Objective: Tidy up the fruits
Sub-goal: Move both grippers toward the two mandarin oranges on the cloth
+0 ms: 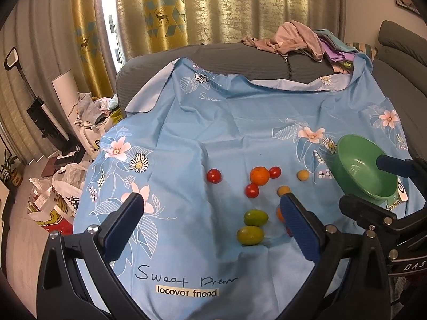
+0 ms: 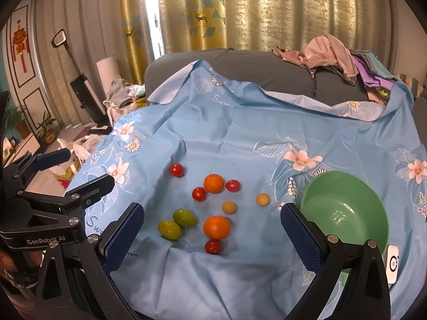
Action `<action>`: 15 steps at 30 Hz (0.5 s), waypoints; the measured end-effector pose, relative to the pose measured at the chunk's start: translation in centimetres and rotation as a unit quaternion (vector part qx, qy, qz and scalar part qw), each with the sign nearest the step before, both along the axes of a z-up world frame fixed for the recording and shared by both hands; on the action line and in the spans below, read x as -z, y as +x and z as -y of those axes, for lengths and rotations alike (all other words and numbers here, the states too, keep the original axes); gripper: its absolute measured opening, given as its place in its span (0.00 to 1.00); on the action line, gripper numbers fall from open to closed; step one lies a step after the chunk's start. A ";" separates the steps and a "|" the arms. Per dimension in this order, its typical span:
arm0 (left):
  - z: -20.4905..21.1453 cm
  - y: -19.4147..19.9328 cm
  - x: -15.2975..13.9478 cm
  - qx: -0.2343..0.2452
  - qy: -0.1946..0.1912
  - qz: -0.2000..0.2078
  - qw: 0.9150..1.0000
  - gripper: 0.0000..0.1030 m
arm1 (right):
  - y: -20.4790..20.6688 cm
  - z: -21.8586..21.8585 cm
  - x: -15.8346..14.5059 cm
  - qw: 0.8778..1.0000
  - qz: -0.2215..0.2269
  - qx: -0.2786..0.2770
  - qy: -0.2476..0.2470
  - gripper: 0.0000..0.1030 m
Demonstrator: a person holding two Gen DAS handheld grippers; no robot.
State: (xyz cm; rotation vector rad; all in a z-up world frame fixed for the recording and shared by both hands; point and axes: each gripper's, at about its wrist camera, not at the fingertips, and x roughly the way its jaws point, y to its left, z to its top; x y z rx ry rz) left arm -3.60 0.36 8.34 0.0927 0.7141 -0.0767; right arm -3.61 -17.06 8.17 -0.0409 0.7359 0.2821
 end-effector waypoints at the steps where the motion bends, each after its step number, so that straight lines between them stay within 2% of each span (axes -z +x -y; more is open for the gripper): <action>1: 0.0 0.0 0.0 0.000 0.001 0.000 1.000 0.99 | 0.0 0.0 0.0 1.000 0.000 0.000 0.000 1.00; 15: 0.1 0.1 0.0 0.000 0.002 -0.002 1.000 0.99 | 0.0 0.1 0.0 1.000 0.000 0.000 0.000 1.00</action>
